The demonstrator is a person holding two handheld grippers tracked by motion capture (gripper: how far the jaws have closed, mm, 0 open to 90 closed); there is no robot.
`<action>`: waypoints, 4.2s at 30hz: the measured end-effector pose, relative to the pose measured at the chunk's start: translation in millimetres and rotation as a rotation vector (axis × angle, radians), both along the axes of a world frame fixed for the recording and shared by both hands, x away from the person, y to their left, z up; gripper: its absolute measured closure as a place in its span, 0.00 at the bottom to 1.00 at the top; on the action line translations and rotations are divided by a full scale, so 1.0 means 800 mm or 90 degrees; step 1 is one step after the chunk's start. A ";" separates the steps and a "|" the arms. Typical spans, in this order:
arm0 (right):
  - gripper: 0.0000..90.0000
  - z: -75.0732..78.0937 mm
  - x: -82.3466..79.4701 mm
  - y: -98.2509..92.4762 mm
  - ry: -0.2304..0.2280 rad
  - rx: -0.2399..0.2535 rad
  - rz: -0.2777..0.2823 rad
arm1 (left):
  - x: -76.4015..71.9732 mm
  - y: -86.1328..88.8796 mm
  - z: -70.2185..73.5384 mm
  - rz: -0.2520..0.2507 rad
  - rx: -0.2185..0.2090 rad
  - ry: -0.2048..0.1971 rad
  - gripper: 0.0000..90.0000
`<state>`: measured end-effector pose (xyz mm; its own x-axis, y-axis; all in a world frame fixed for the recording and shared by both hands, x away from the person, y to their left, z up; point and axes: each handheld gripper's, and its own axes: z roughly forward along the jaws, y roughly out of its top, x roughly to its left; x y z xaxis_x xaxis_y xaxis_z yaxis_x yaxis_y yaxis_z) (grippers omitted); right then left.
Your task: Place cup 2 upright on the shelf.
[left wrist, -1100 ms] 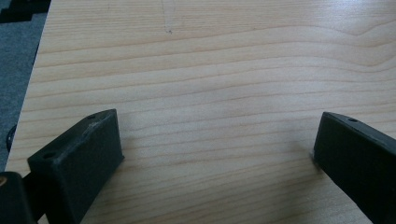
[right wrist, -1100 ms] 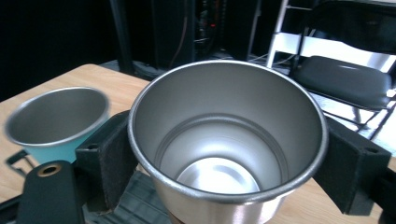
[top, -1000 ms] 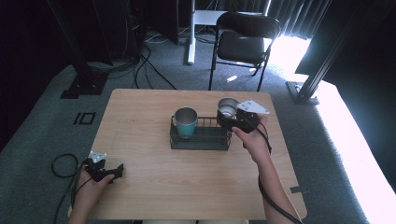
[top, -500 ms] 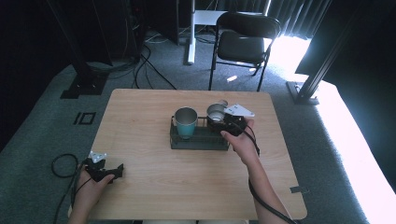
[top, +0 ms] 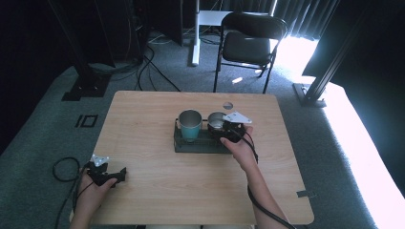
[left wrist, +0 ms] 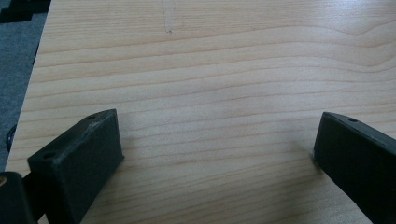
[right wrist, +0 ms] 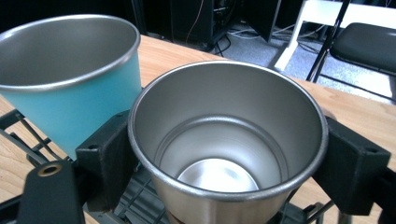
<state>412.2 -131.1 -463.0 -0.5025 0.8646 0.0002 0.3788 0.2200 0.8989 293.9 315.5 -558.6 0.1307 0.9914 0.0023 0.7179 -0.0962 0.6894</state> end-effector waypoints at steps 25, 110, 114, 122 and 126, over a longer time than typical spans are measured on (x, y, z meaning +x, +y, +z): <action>0.16 -0.020 0.001 0.009 0.045 -0.004 0.012 | 0.000 0.000 0.000 0.000 0.000 0.000 0.02; 0.15 -0.096 -0.120 -0.160 0.089 -0.047 -0.022 | 0.000 0.000 0.000 0.000 0.000 0.000 0.02; 0.15 -0.102 -0.127 -0.170 0.097 -0.055 -0.031 | 0.000 0.000 0.000 0.000 0.000 0.000 0.02; 0.15 -0.111 -0.141 -0.187 0.109 -0.081 -0.033 | 0.000 0.000 0.000 0.000 0.000 0.000 0.02; 0.15 -0.112 -0.146 -0.195 0.112 -0.083 -0.035 | 0.000 0.000 0.000 0.000 0.000 0.000 0.02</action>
<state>295.1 -287.2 -552.4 -0.4563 0.8893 -0.0300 0.5419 0.3044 0.7834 293.9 315.4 -558.6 0.1300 0.9915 0.0020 0.7182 -0.0955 0.6892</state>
